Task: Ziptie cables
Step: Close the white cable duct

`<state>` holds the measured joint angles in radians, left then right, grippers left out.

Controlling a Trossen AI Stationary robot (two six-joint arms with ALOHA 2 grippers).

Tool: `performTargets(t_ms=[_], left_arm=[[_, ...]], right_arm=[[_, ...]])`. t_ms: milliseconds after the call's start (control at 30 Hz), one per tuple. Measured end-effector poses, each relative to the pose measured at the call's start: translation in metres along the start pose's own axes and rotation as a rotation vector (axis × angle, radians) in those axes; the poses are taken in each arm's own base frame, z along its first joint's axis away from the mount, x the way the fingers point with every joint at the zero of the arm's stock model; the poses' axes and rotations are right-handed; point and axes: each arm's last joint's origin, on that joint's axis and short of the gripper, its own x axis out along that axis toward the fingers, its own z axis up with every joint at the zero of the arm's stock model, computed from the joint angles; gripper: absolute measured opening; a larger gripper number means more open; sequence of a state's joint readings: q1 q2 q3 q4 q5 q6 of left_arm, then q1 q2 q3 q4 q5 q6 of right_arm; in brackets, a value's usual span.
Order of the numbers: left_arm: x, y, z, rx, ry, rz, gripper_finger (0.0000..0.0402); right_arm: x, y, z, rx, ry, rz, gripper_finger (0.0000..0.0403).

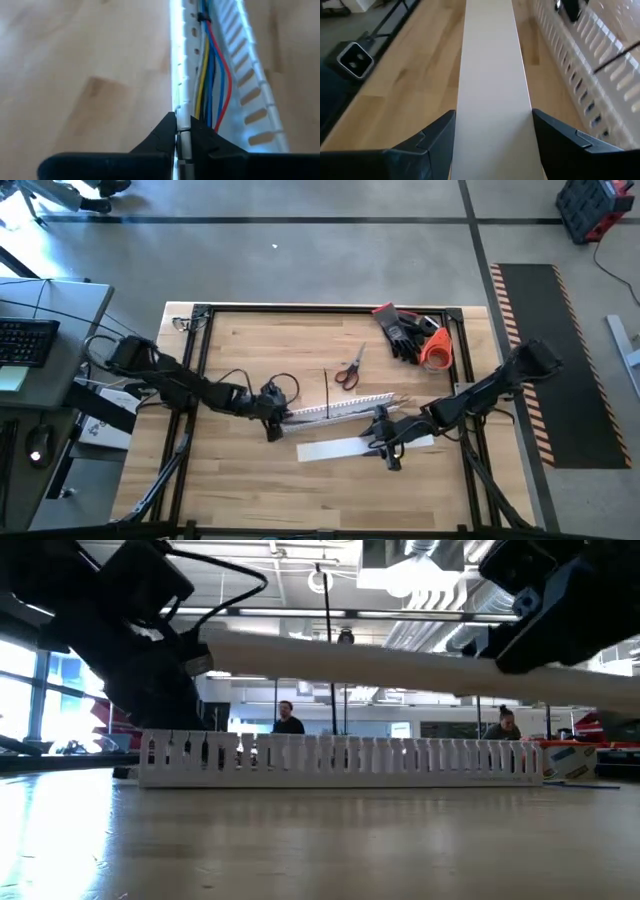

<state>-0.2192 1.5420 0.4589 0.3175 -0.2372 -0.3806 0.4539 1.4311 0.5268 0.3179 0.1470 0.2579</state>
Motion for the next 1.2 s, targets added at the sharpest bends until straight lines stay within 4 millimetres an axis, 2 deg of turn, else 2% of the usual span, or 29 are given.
performTargets(t_ms=[200, 367, 533, 633, 900, 1067, 1200], left_arm=[[0.014, -0.027, 0.007, 0.038, 0.017, -0.066, 0.0002], [0.024, -0.05, 0.007, 0.087, 0.036, -0.108, 0.0], [0.033, -0.059, 0.01, 0.096, 0.041, -0.111, 0.0003], [0.033, -0.061, 0.013, 0.094, 0.031, -0.098, 0.0018], [0.01, -0.065, 0.042, 0.081, 0.017, -0.086, 0.0095], [-0.023, -0.064, 0.066, 0.057, -0.046, -0.037, 0.0116], [-0.056, -0.071, 0.085, 0.084, -0.206, -0.024, 0.011]], right_arm=[[-0.007, 0.011, 0.019, -0.049, 0.046, 0.001, 0.0212], [-0.016, 0.019, 0.033, -0.1, 0.147, -0.065, 0.0212], [-0.021, 0.021, 0.044, -0.132, 0.219, -0.093, 0.0212], [-0.023, 0.021, 0.047, -0.136, 0.225, -0.096, 0.0212], [-0.023, 0.02, 0.041, -0.108, 0.27, -0.111, 0.0212], [-0.021, 0.021, 0.047, -0.093, 0.194, -0.117, 0.0212], [-0.011, 0.021, 0.05, -0.059, 0.14, -0.129, 0.0212]])
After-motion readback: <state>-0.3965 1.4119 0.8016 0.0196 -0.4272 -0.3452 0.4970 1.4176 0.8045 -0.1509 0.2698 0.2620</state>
